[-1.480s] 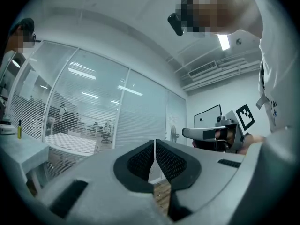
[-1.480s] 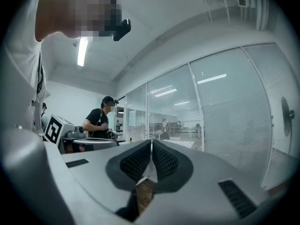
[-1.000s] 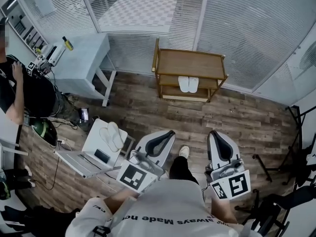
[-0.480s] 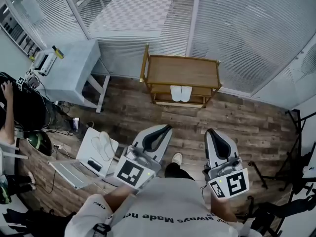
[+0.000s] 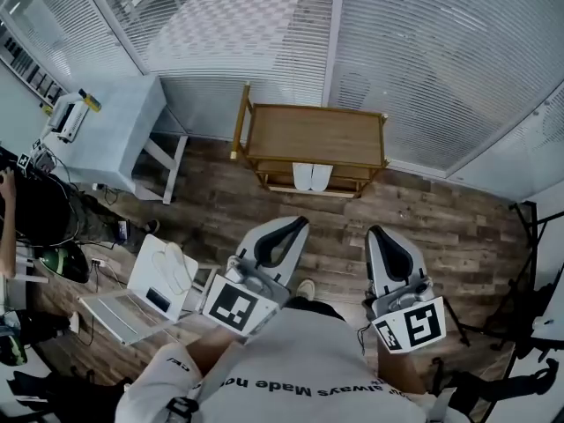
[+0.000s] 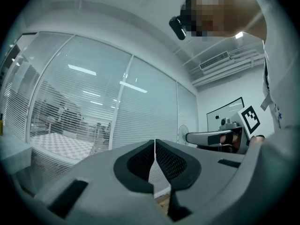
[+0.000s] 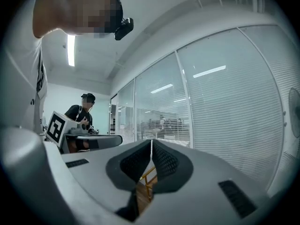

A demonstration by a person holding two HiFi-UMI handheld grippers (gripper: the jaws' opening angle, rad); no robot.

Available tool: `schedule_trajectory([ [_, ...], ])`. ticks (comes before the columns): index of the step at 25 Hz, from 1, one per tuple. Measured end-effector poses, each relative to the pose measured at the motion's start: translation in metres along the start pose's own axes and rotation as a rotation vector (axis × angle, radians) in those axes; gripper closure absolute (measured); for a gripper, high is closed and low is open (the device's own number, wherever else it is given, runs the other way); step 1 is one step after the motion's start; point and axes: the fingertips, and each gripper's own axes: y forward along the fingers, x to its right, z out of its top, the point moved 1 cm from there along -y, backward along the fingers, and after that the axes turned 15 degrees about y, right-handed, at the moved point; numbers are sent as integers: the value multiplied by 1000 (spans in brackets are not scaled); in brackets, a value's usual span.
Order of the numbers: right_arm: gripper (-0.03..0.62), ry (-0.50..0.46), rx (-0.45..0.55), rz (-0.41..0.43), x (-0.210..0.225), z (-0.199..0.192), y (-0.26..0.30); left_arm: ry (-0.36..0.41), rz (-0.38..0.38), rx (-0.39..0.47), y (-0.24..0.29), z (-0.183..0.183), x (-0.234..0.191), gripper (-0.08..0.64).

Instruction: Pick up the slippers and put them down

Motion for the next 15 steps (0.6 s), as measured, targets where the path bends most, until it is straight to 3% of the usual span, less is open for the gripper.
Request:
schedule_trajectory([
  [6,575,14,-25,28,15,-3,35,-10,17,-48,18,-15,-24,540],
  [15,575,-5,-36,34,25,-1,113,-24,13,-34,47,-34,-89,540],
])
